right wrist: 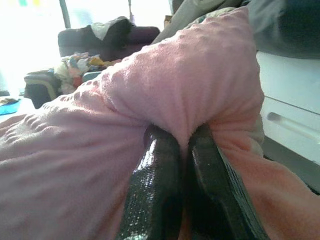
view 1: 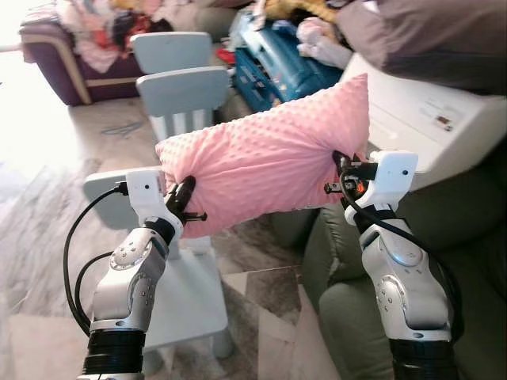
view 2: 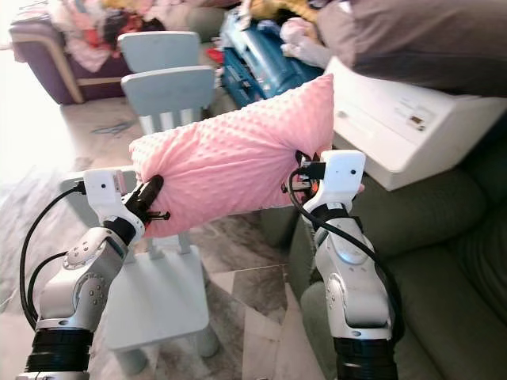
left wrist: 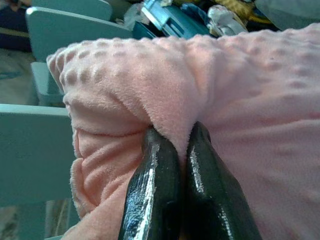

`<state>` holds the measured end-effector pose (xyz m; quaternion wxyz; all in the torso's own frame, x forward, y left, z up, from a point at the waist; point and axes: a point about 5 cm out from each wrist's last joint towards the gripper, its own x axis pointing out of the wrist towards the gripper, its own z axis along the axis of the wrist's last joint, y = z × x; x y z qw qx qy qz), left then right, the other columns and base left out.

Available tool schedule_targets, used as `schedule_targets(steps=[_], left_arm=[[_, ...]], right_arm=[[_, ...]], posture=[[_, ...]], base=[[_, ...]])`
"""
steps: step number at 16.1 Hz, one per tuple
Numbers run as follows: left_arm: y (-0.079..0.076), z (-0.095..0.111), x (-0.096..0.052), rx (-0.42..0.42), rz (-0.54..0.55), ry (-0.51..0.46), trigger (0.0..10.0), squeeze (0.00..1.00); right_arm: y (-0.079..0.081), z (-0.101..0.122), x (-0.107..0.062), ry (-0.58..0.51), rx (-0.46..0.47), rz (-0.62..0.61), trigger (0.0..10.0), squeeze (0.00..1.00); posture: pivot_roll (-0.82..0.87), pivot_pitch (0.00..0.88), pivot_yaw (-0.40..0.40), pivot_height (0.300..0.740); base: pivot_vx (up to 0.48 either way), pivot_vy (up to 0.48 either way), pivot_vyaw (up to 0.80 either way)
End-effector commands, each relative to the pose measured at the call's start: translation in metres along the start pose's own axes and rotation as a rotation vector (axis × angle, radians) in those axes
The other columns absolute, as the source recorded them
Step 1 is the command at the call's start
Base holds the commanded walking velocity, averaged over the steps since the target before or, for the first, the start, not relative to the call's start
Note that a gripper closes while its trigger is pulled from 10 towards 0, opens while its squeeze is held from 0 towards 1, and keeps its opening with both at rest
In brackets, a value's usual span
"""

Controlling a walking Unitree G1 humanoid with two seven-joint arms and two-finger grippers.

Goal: Move the pillow to the sofa

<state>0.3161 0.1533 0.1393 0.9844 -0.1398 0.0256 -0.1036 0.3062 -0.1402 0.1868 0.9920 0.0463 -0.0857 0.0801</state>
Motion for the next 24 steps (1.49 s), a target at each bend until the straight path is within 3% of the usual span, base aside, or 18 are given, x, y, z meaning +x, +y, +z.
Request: schedule_targets(steps=[1, 12, 24], left_arm=[[-0.0029, 0.0065, -0.0004, -0.002, -0.008, -0.025, 10.0, 0.0], [-0.0015, 0.0039, -0.0012, -0.015, 0.007, -0.012, 10.0, 0.0], [-0.0007, 0.0033, -0.0009, -0.021, 0.008, 0.007, 10.0, 0.0]], right_arm=[[-0.0006, 0.0112, -0.0002, -0.048, -0.005, 0.006, 10.0, 0.0], [-0.0005, 0.0104, 0.0, -0.042, -0.005, 0.012, 10.0, 0.0], [0.0004, 0.0097, 0.001, -0.039, -0.003, 0.012, 10.0, 0.0]], posture=[[-0.11, 0.056, -0.055, 0.74], [-0.11, 0.057, -0.06, 0.74], [-0.1, 0.059, -0.055, 0.74]], base=[[0.0, 0.0, 0.0], [0.0, 0.0, 0.0], [0.0, 0.467, 0.0]])
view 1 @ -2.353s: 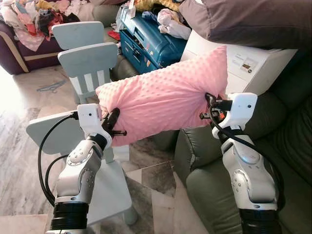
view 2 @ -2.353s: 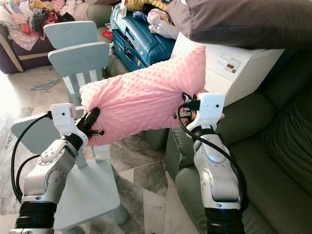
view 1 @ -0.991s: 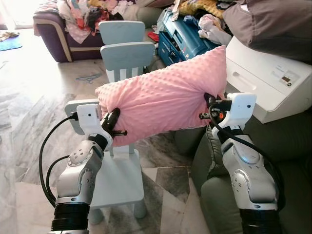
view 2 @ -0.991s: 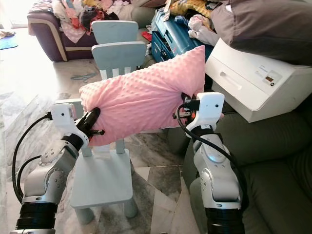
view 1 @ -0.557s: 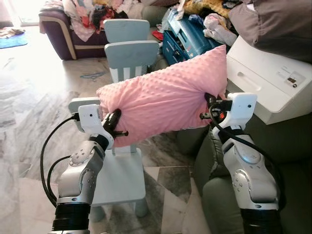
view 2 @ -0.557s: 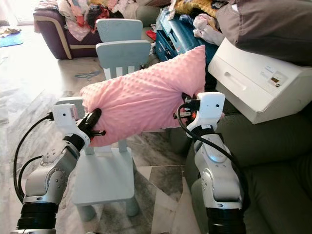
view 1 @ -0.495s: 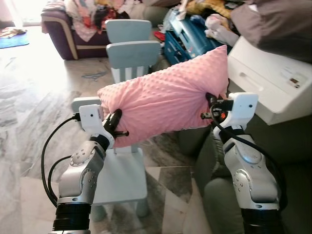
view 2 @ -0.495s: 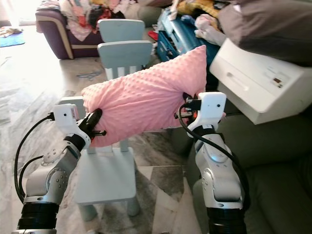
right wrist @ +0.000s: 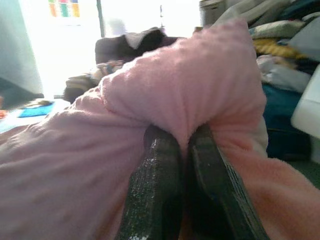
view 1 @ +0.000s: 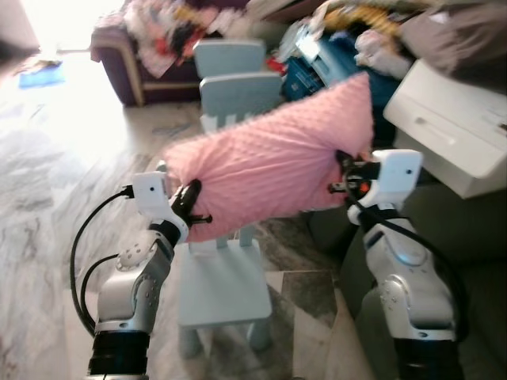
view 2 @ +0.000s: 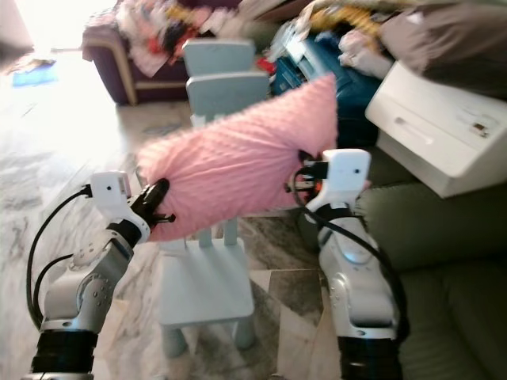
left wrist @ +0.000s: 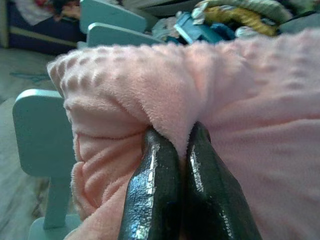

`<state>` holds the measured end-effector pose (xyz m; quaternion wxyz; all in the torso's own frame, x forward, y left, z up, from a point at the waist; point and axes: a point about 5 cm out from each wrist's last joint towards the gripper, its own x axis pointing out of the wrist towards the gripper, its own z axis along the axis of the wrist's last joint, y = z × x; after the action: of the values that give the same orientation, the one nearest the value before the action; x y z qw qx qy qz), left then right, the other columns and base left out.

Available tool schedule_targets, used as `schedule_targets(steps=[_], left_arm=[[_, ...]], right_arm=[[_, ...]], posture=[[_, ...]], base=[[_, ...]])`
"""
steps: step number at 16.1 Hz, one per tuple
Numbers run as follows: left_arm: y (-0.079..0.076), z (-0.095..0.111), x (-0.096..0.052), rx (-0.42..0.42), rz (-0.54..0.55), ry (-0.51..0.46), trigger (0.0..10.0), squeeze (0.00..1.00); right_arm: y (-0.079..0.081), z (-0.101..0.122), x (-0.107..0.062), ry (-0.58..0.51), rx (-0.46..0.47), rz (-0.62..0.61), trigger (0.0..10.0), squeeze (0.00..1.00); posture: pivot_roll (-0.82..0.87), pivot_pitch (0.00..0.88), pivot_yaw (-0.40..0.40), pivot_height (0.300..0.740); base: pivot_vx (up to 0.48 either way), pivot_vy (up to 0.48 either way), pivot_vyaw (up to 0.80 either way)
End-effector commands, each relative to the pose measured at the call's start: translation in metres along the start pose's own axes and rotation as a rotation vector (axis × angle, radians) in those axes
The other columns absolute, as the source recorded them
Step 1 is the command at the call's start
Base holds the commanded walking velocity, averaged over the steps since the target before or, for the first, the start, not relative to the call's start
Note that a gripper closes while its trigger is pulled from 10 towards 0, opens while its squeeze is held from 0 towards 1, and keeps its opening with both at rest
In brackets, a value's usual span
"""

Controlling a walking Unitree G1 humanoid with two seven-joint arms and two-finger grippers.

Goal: Move the pillow to the sofa

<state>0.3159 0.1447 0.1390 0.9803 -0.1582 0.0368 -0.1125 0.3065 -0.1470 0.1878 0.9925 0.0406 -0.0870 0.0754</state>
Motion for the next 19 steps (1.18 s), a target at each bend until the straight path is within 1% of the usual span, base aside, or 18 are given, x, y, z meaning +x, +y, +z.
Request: schedule_targets(steps=[1, 6, 12, 19], left_arm=[[0.0062, 0.007, -0.003, 0.021, 0.017, -0.023, 10.0, 0.0], [0.0041, 0.0065, -0.003, 0.025, 0.005, -0.016, 10.0, 0.0], [0.0035, 0.0072, -0.0023, 0.0, 0.004, -0.017, 10.0, 0.0], [0.0051, 0.0052, -0.0019, -0.041, 0.01, -0.007, 10.0, 0.0]], right_arm=[[0.0072, 0.0078, 0.0017, -0.037, 0.011, 0.02, 10.0, 0.0], [0.0075, 0.0076, 0.0026, -0.036, 0.008, 0.02, 10.0, 0.0], [0.0068, 0.0072, 0.0033, -0.03, 0.004, 0.017, 10.0, 0.0], [0.0067, 0.0063, 0.0042, -0.022, 0.001, 0.016, 10.0, 0.0]], posture=[[-0.1, 0.059, -0.055, 0.74], [-0.1, 0.059, -0.054, 0.74], [-0.1, 0.06, -0.054, 0.74], [-0.1, 0.06, -0.056, 0.74]], base=[[0.0, 0.0, 0.0], [0.0, 0.0, 0.0], [0.0, 0.0, 0.0], [0.0, 0.0, -0.8]])
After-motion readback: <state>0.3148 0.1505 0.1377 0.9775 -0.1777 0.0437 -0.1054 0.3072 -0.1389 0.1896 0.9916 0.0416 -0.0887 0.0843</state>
